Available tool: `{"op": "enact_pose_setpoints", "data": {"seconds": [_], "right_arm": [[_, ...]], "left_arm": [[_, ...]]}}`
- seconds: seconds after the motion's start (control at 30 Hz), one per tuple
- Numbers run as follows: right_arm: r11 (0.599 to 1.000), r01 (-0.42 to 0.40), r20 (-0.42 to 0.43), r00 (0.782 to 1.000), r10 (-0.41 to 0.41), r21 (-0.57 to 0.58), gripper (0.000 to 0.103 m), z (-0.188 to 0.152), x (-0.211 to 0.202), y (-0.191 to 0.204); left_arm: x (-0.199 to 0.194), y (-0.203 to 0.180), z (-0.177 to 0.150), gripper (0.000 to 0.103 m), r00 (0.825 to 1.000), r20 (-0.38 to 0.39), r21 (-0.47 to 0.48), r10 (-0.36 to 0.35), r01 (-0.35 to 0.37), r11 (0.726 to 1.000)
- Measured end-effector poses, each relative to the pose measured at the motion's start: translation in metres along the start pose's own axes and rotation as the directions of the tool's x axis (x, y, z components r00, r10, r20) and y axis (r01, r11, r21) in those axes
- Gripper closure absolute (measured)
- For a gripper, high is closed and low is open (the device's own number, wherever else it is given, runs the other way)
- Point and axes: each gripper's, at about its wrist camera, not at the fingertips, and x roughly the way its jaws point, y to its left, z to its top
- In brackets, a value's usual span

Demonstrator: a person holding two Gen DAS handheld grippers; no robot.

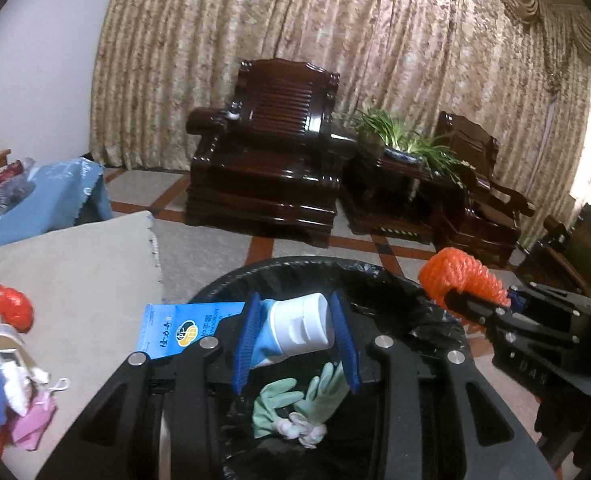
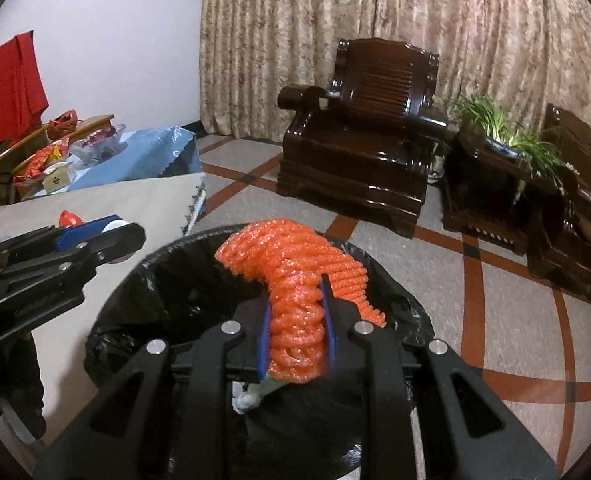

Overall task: Collect trash
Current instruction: 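Carry both items over the bin and open both tools to drop them, then move the left tool to the blue plastic bag and close on it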

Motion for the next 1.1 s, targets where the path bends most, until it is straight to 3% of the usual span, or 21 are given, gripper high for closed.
{"op": "enact_pose_setpoints", "data": {"seconds": [0.17,0.27,0.3,0.33,0.47,0.57,0.63,0.83,1.1], "right_arm": [[1.000,0.001,-0.023,1.000,-0.001,0.012,0.083,-0.009,0.011,-0.010],[1.000,0.008,-0.032,0.999,-0.007,0.008,0.075,-0.012,0.015,-0.012],[1.000,0.013,-0.034,0.999,-0.013,0.006,0.069,-0.013,0.016,-0.011],[1.000,0.018,-0.044,0.999,-0.017,0.003,0.059,-0.015,0.019,-0.011],[1.000,0.025,-0.057,0.998,-0.024,0.011,0.049,-0.021,0.022,-0.014],[0.999,0.025,-0.050,0.998,-0.024,0.024,0.033,-0.023,0.020,-0.013],[0.999,0.023,-0.039,0.999,-0.022,0.032,0.011,-0.024,0.016,-0.012],[0.999,-0.001,-0.037,0.999,0.003,0.044,0.008,-0.024,0.011,-0.002],[0.997,-0.055,-0.038,0.998,0.058,0.062,0.008,-0.017,0.009,0.026]], "left_arm": [[0.014,-0.007,-0.001,0.067,1.000,-0.020,0.012,-0.017,0.018,1.000],[0.021,-0.006,-0.002,0.066,0.998,-0.044,0.013,-0.043,0.043,0.999],[0.023,-0.006,-0.002,0.065,0.997,-0.050,0.011,-0.051,0.051,0.999],[0.024,-0.006,-0.002,0.056,0.996,-0.056,0.007,-0.062,0.063,0.998],[0.021,-0.001,-0.003,0.040,0.997,-0.042,0.002,-0.069,0.069,0.998],[0.017,0.005,-0.003,0.031,0.998,-0.038,-0.011,-0.050,0.049,0.999],[0.012,0.013,-0.003,0.022,0.999,-0.031,-0.019,-0.028,0.027,0.999],[-0.013,0.040,-0.004,0.011,0.998,-0.001,-0.040,0.066,-0.066,0.997],[-0.053,0.076,-0.019,0.009,0.982,0.007,-0.078,0.189,-0.188,0.979]]}}
